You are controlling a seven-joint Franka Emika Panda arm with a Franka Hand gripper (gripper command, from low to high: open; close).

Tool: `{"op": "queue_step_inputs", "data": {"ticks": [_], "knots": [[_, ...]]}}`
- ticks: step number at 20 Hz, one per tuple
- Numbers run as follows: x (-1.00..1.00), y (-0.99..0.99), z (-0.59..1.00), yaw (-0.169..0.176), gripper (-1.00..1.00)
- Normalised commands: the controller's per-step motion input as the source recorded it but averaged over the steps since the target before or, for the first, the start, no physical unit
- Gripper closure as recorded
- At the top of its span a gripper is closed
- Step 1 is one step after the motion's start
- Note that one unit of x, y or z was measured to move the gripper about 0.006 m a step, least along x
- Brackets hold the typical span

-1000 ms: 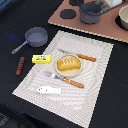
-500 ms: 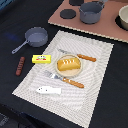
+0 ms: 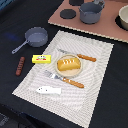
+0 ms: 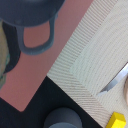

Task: Interact with the objects in diverse but meaningful ways.

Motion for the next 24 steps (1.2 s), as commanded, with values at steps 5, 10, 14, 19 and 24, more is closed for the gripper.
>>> {"op": "queue_step_inputs", "data": {"ticks": [5,10,14,19,24], "knots": [[-0.8,-0.43,-0.16,-0.037,-1.0],[-0.79,-0.44,-0.19,-0.041,-1.0],[-0.76,-0.46,-0.11,-0.042,-1.0],[-0.69,-0.46,-0.03,-0.061,-1.0],[-0.73,-0.46,-0.05,-0.051,-1.0]]}}
